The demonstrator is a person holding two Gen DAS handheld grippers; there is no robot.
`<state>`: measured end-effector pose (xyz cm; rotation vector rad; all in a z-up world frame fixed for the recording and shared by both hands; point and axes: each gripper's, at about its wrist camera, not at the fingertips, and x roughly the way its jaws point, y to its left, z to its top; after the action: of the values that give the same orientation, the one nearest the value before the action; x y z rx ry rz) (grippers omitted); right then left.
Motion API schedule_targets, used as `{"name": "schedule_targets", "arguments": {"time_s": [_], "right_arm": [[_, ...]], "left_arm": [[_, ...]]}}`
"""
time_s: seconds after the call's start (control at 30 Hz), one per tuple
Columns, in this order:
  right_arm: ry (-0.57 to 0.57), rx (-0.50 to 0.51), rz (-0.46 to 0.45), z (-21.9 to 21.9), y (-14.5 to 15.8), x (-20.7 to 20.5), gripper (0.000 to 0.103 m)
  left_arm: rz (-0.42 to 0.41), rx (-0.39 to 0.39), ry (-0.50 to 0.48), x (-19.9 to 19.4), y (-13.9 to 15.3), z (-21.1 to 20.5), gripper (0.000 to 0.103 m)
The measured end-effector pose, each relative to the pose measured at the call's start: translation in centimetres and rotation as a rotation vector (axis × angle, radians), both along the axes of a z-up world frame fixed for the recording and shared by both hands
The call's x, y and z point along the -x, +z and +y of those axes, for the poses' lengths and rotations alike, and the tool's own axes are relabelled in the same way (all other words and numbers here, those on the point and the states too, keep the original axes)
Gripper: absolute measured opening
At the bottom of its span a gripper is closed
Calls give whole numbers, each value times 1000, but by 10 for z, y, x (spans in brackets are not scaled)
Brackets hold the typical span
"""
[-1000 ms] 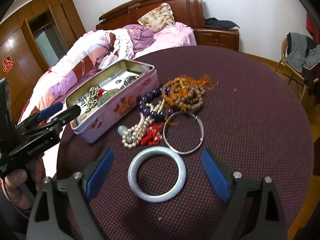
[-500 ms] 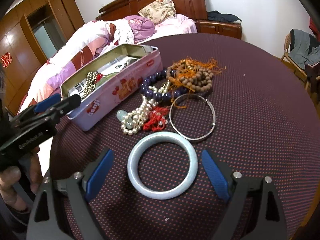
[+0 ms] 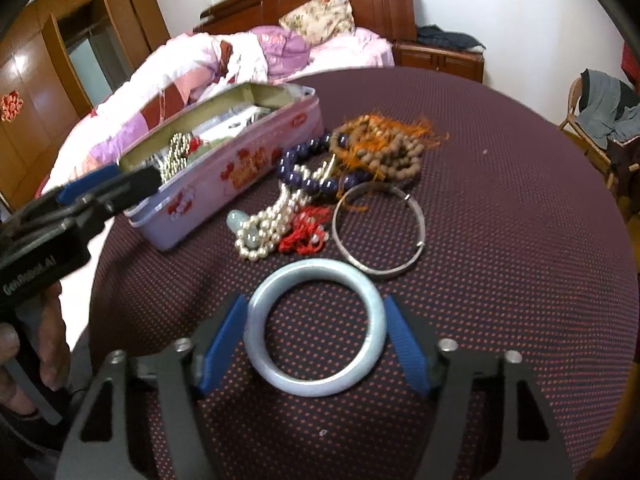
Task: Organize jewelry
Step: 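Grasp the white bangle with the right gripper while the left gripper grasps the pearl strand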
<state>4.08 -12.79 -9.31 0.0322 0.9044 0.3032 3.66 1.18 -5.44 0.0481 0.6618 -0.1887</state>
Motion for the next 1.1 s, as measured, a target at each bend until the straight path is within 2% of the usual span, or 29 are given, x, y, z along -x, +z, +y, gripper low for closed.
{"name": "schedule_targets", "arguments": {"time_s": [0.03,0.07,0.13,0.17,0.2,0.27,0.33,0.37,0.4,0.47,0.53,0.6,0.7,0.8,0.97,1.1], "right_arm": [[2,11,10,-3,0,-2,16],[6,-32,30,-8,-1,-3,17],[0,-41,42,-12,-3,-5,20],[-1,-30,36,-12,-3,-5,27],[-16,-35,31,-15,-3,-4,42],[-11,-76,26,-17,0,-4,62],[-6,-72,18,-14,1,-4,62],[4,-64,21,-11,2,-5,59],[15,-61,28,-8,-1,-6,49],[24,-35,48,0,-5,-10,37],[15,0,29,4,-5,-11,31],[5,14,30,3,-5,-14,17],[14,32,23,1,-5,-11,14],[4,-18,22,-8,-4,-7,14],[-46,-27,6,-30,3,-7,14],[-96,-20,0,-50,6,-12,14]], "left_arm": [[0,0,-10,0,0,-3,76],[0,0,-17,0,0,-5,76],[6,-2,-36,0,-1,-12,77],[9,-6,-40,0,-2,-14,76],[11,-12,-42,-1,-2,-17,76],[14,-14,-41,-2,-3,-17,76],[15,-13,-31,-2,-3,-16,76],[18,-13,-26,-3,-4,-15,77],[20,-11,-24,-3,-4,-15,77],[21,-11,-26,-2,-5,-16,77],[21,-19,-35,-1,-6,-19,77],[21,-21,-48,0,-6,-22,77],[20,-25,-69,2,-5,-28,77],[13,-21,-110,4,-3,-36,77],[9,-27,-158,-1,-2,-50,76],[41,-31,-180,-12,-9,-61,76]]}}
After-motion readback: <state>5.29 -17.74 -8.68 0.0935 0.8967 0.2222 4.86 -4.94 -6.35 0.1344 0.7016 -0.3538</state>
